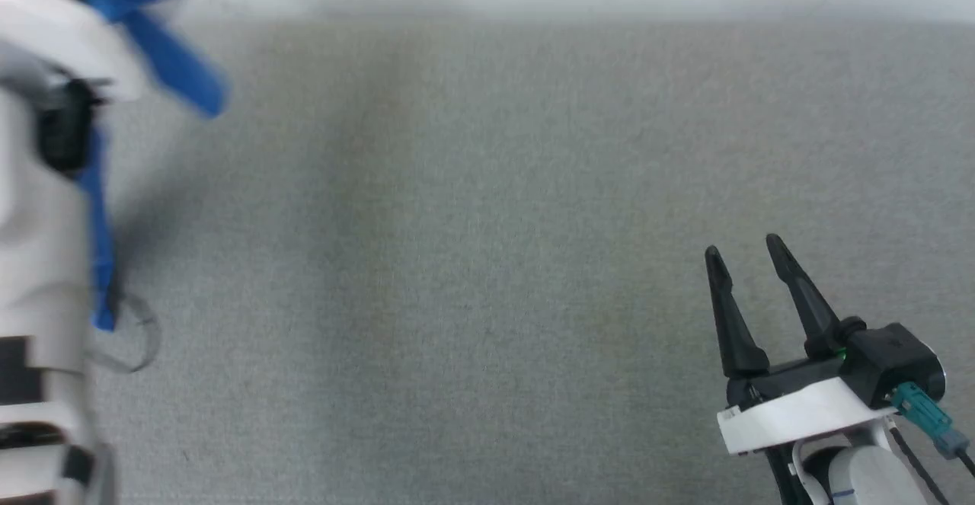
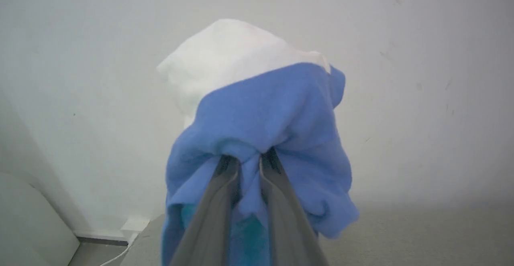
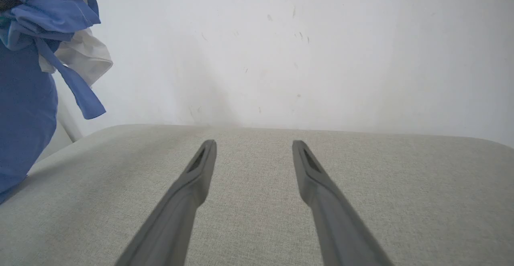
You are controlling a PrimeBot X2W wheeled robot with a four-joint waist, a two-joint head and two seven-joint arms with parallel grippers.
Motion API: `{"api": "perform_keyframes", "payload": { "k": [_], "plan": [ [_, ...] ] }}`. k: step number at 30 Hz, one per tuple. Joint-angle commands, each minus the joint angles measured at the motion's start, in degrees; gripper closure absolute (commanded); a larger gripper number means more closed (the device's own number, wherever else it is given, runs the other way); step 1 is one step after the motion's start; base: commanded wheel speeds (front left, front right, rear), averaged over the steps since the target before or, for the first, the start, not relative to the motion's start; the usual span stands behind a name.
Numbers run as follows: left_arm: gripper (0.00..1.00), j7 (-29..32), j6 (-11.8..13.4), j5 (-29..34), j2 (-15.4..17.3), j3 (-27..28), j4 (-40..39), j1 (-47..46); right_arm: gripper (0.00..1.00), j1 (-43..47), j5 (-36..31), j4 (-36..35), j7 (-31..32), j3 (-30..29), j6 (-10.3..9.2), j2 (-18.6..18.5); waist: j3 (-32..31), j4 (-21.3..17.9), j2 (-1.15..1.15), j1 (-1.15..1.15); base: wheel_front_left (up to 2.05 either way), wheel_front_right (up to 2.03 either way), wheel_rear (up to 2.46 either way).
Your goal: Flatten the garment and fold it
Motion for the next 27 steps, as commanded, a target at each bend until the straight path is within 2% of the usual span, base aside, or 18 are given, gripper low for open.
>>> {"api": "perform_keyframes", "payload": {
  "k": [1,9,15,19,24,25,26,27],
  "plan": [
    [1.0,-1.6,-0.1,0.4,-2.2,-0.9,-1.1,-0.6,0.0,0.7,0.1,-0.1,-0.2,-0.2,-0.11,0.1,-4.4,-1.9,0.0,0.01,0.0,0.0,0.0],
    [1.0,-3.1,-0.5,-0.1,-10.6,-5.9,-5.9,4.2,0.0,2.2,0.3,-1.8,0.6,-1.6,-0.11,0.1,-5.3,-8.9,0.0,0.01,0.0,0.0,0.0],
    [1.0,-3.3,-1.1,-1.5,-17.8,-12.2,-8.3,14.9,0.0,4.0,1.3,-1.9,0.7,-3.9,-0.11,0.1,-4.8,-12.1,0.0,0.01,0.0,0.0,0.0],
    [1.0,-4.8,-1.3,-3.8,-19.9,-17.8,-8.9,23.9,0.0,4.4,1.5,-1.9,0.9,-3.8,-0.11,0.1,-4.1,-12.8,0.0,0.01,0.0,0.0,0.0],
    [1.0,-7.1,-1.5,-10.1,-20.5,-27.6,-10.5,33.8,0.0,3.6,1.9,-1.8,1.2,-2.3,-0.11,0.1,-3.6,-12.9,0.0,0.01,0.0,0.0,0.0],
    [0.73,-7.6,-1.5,-11.2,-20.5,-29.5,-11.0,35.0,0.0,3.4,2.0,-1.8,1.1,-2.3,-0.11,0.1,-3.4,-12.6,0.0,0.01,0.0,0.0,0.0],
    [0.51,-8.2,-1.5,-11.9,-20.5,-31.0,-11.1,35.9,0.0,3.3,2.0,-1.7,1.1,-2.4,-0.11,0.1,-3.5,-12.3,0.0,0.01,0.0,0.0,0.0],
    [0.0,-8.5,-1.5,-12.6,-20.5,-32.2,-11.1,36.9,0.0,3.4,2.0,-1.6,1.0,-2.4,-0.11,0.1,-3.7,-11.9,0.0,0.01,0.0,0.0,0.0]
  ]
}}
